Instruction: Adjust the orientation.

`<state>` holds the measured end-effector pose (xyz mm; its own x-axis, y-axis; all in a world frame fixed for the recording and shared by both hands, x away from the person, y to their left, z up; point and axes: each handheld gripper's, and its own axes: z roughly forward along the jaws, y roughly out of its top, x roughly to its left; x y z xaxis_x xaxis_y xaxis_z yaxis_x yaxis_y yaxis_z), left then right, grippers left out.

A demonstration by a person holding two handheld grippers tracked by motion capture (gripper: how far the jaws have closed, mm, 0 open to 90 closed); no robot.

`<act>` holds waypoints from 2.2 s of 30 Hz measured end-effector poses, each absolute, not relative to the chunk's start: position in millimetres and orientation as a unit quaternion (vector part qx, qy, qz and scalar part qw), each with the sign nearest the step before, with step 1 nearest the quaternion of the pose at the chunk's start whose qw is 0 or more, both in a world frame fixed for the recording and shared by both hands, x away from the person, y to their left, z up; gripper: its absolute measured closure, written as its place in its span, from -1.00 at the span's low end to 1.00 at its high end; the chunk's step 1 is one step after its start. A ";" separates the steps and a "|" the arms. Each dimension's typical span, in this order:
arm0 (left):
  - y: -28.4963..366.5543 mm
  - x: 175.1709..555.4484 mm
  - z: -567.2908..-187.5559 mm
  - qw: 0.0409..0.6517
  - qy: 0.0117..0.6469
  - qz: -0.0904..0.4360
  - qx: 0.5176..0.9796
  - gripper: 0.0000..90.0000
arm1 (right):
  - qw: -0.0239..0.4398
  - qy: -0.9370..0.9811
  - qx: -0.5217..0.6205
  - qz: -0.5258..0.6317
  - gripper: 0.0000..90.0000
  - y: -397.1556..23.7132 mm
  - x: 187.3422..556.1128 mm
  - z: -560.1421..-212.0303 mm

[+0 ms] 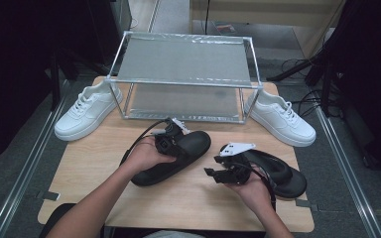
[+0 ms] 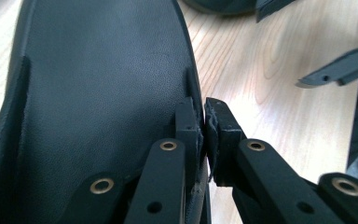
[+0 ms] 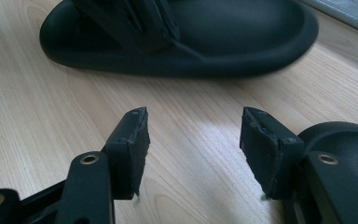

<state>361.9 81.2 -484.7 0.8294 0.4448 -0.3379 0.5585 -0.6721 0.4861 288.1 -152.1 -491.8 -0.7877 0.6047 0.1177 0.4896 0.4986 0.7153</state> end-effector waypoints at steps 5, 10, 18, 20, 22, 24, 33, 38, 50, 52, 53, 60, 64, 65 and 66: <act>76.6 362.3 -494.0 0.289 0.270 -0.091 0.914 0.85 | 0.072 0.863 0.319 0.384 -0.03 -150.0 288.8 -493.5; 76.3 362.2 -495.5 0.290 0.264 -0.087 0.916 0.73 | 0.073 0.864 0.319 0.383 -0.03 -149.9 290.1 -494.6; 89.3 357.9 -485.9 0.335 0.277 -0.074 0.898 0.41 | 0.072 0.863 0.319 0.385 -0.03 -150.3 290.4 -494.3; 93.9 354.6 -482.5 0.337 0.276 -0.065 0.898 0.39 | 0.072 0.863 0.318 0.385 -0.03 -150.1 290.5 -494.3; 95.8 352.8 -480.1 0.339 0.274 -0.062 0.898 0.38 | 0.072 0.863 0.318 0.385 -0.03 -150.0 290.4 -494.3; 102.5 346.0 -472.0 0.358 0.273 -0.046 0.892 0.34 | 0.072 0.863 0.318 0.385 -0.03 -149.5 290.2 -494.0; 125.6 328.9 -463.5 0.384 0.281 -0.008 0.880 -0.06 | 0.070 0.865 0.310 0.390 -0.03 -144.5 294.4 -492.8; 142.2 317.9 -462.5 0.389 0.293 0.002 0.874 -0.11 | 0.069 0.867 0.301 0.392 -0.03 -139.0 298.0 -491.4; 169.0 298.4 -461.9 0.387 0.313 0.009 0.867 0.48 | 0.064 0.870 0.287 0.395 0.00 -129.2 304.6 -490.8; 174.7 294.8 -458.9 0.400 0.315 0.022 0.860 0.66 | 0.063 0.871 0.287 0.395 0.05 -127.8 305.2 -490.5; 177.5 293.3 -457.8 0.406 0.321 0.021 0.855 0.66 | 0.063 0.871 0.287 0.395 0.05 -127.8 305.2 -490.5; 190.6 286.7 -468.4 0.377 0.357 0.018 0.855 1.00 | 0.064 0.851 0.304 0.424 0.90 -127.6 313.2 -486.3; 191.8 284.1 -471.4 0.381 0.353 0.015 0.854 1.00 | 0.068 0.859 0.299 0.410 1.00 -120.7 320.7 -489.8; 190.9 284.3 -472.9 0.382 0.350 0.015 0.855 1.00 | 0.067 0.861 0.296 0.408 1.00 -118.6 322.9 -491.3; 189.8 284.9 -474.9 0.378 0.346 0.014 0.859 1.00 | 0.067 0.862 0.297 0.405 1.00 -116.1 324.5 -492.8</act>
<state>284.9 189.8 -474.9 0.7603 0.6048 -0.2369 0.5829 -0.4745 0.6596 324.5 -116.1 -492.8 -0.8147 0.5662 0.1256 0.4584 0.4959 0.7375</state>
